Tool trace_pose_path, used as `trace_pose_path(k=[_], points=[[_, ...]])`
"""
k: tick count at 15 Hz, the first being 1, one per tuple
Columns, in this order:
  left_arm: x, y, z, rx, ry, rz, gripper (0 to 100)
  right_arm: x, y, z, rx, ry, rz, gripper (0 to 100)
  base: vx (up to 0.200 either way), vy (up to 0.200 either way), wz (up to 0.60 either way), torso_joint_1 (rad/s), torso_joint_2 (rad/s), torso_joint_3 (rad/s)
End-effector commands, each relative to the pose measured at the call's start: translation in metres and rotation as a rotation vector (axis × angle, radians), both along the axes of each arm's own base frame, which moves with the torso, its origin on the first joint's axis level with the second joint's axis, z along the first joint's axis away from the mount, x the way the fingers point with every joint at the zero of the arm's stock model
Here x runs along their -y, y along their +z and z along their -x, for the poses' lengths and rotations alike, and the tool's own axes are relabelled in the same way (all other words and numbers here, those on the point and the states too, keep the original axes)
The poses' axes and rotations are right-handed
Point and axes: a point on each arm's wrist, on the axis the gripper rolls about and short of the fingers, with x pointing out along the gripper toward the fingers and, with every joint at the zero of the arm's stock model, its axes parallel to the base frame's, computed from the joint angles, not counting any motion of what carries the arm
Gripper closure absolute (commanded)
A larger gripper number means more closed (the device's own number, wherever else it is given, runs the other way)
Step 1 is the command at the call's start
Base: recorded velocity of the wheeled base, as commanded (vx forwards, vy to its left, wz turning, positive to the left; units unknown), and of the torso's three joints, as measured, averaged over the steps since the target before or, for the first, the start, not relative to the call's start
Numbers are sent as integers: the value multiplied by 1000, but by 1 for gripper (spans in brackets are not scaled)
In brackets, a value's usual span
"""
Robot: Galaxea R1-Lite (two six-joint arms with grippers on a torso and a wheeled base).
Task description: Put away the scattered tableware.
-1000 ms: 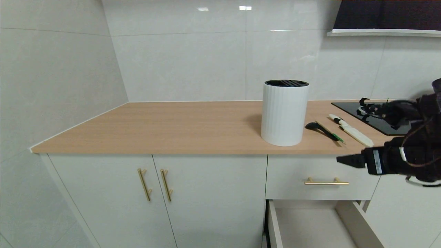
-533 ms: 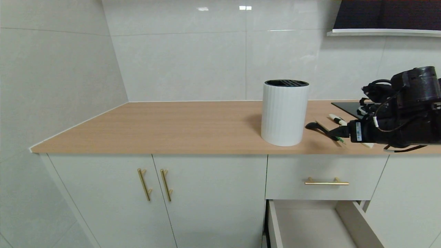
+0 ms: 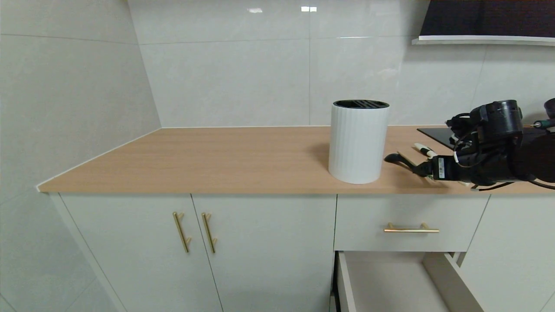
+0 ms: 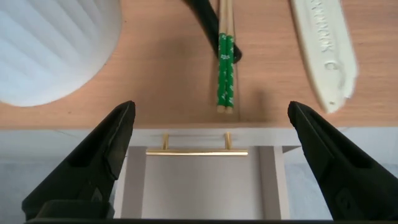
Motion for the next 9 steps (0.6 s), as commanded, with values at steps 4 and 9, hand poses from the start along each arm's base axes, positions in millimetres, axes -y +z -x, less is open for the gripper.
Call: trace_pose_path(k=[4,9], points=[[0,0,0,1,0,0,0,5,-20,-16,-25,-27,8,0,0,0,0,0,0,0],[0,0,0,1,0,0,0,5,-24,-18,-36,-27,9,0,0,0,0,0,0,0]])
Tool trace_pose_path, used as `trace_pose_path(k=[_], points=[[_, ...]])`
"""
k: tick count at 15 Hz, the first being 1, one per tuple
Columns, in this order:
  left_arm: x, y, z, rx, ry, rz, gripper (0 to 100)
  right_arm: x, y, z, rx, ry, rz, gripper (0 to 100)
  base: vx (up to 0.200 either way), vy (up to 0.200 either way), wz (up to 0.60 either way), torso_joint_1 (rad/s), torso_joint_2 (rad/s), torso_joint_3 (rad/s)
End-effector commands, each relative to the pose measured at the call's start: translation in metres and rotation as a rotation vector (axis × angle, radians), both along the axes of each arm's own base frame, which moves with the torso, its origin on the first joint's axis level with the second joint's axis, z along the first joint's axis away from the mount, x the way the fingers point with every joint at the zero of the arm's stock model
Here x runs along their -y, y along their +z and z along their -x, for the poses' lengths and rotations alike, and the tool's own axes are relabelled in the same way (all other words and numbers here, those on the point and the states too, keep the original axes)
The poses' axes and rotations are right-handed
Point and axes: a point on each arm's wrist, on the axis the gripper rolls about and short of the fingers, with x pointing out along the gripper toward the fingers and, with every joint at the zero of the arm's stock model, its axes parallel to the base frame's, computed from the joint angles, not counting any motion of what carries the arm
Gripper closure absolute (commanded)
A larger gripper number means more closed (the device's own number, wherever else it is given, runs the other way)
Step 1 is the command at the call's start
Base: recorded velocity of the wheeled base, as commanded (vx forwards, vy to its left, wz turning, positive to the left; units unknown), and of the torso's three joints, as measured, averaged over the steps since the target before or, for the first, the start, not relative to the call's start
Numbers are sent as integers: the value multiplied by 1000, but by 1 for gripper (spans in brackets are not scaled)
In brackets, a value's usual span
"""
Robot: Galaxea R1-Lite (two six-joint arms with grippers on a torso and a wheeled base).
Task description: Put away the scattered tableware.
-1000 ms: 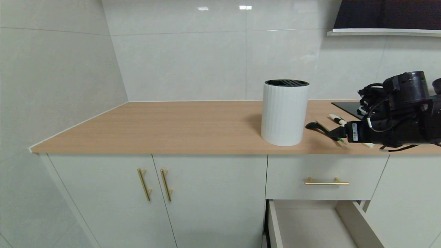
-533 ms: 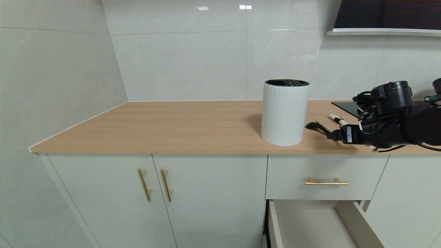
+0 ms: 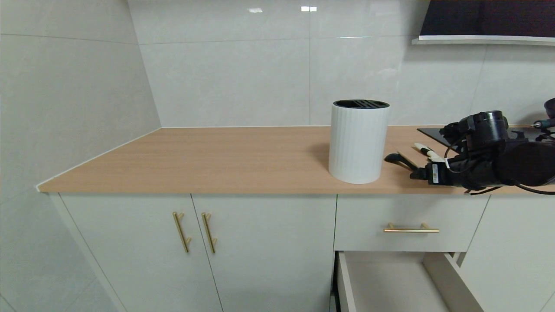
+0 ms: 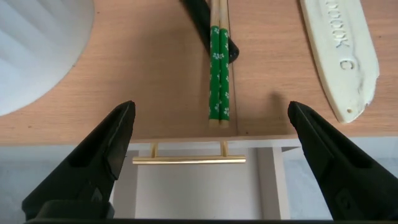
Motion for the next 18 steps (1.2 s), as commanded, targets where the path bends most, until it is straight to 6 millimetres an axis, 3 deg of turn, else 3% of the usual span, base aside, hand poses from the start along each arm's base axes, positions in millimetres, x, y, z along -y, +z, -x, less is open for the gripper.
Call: trace_pose_path(k=[1,3,4,10,13,16,18], points=[[0,0,0,0,0,0,0,0,-3,-1,-6,1,0,0,0,0,0,0,0,0],[0,0,0,0,0,0,0,0,-3,-2,-3,1,0,0,0,0,0,0,0,0],[0,0,0,0,0,0,0,0,-3,-2,-7,1,2,100,0,0,0,0,0,0],[0,0,0,0,0,0,0,0,-3,0,-5,0,2,100,0,0,0,0,0,0],[0,0,0,0,0,0,0,6,8,4,26,-42,20,100,0,0,0,0,0,0],[0,0,0,0,0,0,0,7,20,12,60,-48,14,100,0,0,0,0,0,0],[0,0,0,0,0,0,0,6,47,34,134,-87,-77,100,0,0,0,0,0,0]])
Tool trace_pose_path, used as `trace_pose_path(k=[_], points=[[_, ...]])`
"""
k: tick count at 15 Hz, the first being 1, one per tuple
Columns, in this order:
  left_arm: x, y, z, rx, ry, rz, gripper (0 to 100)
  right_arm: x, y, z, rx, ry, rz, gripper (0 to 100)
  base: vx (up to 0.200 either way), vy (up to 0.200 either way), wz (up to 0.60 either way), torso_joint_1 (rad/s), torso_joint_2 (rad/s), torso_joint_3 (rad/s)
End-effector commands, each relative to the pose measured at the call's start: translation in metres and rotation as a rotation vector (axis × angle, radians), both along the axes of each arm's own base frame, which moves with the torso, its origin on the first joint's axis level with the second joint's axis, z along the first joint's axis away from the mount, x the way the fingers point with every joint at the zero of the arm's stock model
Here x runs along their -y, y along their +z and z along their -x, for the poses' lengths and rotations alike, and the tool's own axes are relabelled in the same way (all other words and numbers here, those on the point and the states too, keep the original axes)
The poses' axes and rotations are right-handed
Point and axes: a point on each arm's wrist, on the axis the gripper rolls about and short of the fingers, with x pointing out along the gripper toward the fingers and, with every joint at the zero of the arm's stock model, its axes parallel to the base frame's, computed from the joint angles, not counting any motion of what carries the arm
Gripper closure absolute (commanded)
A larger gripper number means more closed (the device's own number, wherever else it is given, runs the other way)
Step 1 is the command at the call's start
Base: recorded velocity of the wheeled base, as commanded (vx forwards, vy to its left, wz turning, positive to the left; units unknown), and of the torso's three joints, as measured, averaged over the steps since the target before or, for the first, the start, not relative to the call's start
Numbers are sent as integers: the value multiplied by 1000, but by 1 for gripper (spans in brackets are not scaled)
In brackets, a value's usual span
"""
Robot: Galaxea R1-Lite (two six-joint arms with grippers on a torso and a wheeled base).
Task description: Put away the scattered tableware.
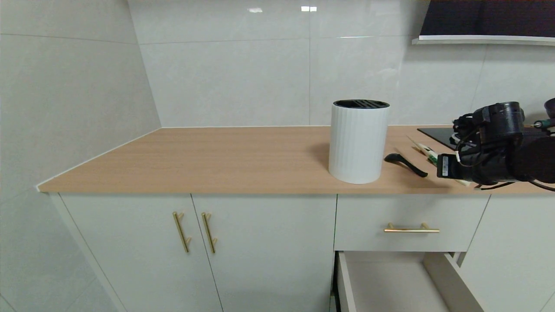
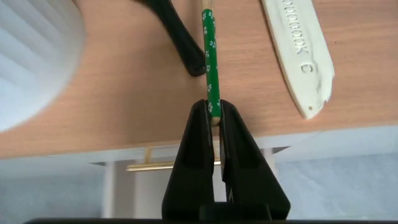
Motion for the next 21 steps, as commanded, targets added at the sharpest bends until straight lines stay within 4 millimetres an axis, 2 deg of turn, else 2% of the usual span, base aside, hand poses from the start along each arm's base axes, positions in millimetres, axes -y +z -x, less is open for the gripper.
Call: trace_pose_path(k=[1,3,4,5,6,7,8,9,11,15,21], points=[[0,0,0,1,0,0,0,-1,38,41,107,-8,-64,100,0,0,0,0,0,0],[0,0,0,1,0,0,0,0,53,81,146,4,-71,100,0,0,0,0,0,0],[0,0,0,1,0,0,0,1,55,88,149,9,-74,100,0,0,0,0,0,0],[0,0,0,1,0,0,0,3,65,115,110,32,-88,100,0,0,0,0,0,0],[0,0,0,1,0,0,0,3,66,122,93,48,-96,100,0,0,0,0,0,0],[0,0,0,1,0,0,0,5,73,151,58,158,-167,100,0,0,0,0,0,0],[0,0,0,1,0,0,0,7,73,165,56,244,-219,100,0,0,0,0,0,0],[0,0,0,1,0,0,0,8,73,168,55,266,-230,100,0,0,0,0,0,0],[0,0,0,1,0,0,0,8,58,185,32,333,-155,100,0,0,0,0,0,0],[0,0,0,1,0,0,0,8,55,197,46,382,-106,100,0,0,0,0,0,0],[0,0,0,1,0,0,0,-4,42,202,3,488,-91,100,0,0,0,-30,79,46]])
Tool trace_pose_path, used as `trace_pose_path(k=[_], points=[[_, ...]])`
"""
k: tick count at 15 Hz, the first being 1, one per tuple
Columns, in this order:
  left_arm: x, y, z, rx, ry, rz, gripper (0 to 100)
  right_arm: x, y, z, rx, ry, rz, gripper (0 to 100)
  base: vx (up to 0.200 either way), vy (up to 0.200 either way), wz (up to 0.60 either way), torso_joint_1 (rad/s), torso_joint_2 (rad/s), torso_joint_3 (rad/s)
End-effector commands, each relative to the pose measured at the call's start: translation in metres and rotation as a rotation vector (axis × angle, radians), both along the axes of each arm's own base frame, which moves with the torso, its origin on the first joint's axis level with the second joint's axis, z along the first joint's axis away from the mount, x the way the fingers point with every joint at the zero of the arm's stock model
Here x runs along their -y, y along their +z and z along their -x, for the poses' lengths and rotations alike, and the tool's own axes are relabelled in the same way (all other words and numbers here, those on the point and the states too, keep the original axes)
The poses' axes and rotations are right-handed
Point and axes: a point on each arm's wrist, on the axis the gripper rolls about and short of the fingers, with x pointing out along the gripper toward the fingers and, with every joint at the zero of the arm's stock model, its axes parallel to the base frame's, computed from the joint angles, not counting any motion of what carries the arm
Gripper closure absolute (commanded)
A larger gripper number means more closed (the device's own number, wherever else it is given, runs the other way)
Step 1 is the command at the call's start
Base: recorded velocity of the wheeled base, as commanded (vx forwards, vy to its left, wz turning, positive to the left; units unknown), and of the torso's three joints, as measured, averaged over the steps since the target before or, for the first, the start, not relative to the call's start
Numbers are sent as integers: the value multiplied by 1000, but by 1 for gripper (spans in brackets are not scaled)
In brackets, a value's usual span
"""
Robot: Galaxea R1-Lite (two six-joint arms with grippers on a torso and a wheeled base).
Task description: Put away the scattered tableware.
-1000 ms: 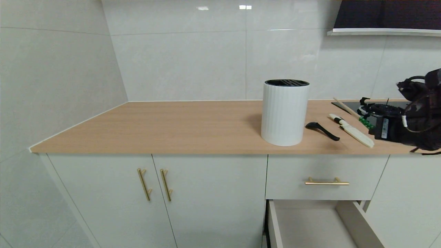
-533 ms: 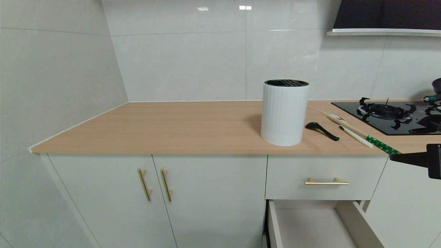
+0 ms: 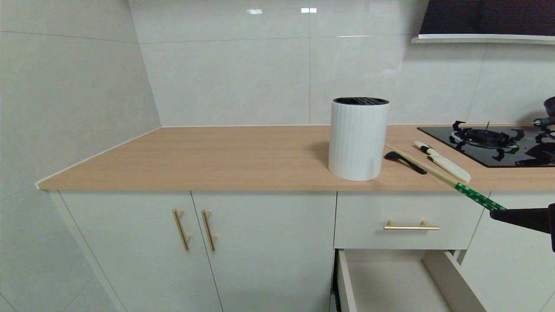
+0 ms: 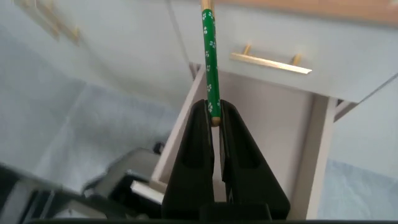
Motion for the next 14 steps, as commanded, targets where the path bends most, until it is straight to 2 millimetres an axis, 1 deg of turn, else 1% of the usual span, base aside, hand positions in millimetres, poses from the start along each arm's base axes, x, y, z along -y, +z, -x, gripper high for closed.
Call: trace_pose_path(k=[1,3,6,7,8,10,11,14], points=[[0,0,0,1,0,0,0,-2,-5,0,-15,19,13,100,0,0,0,-154,388,232],[0,0,0,1,0,0,0,-3,-8,1,-24,33,20,100,0,0,0,-163,425,259],[0,0,0,1,0,0,0,-13,-15,7,-41,108,30,100,0,0,0,-160,447,287],[0,0,0,1,0,0,0,-13,-15,7,-41,108,30,100,0,0,0,-139,442,290],[0,0,0,1,0,0,0,-15,-21,7,-50,147,65,100,0,0,0,-144,456,320],[0,0,0,1,0,0,0,-17,-26,6,-59,170,85,100,0,0,0,-122,454,315],[0,0,0,1,0,0,0,-21,-30,5,-78,195,92,100,0,0,0,7,227,105],[0,0,0,1,0,0,0,-24,-39,-4,-133,201,104,100,0,0,0,-30,63,41]])
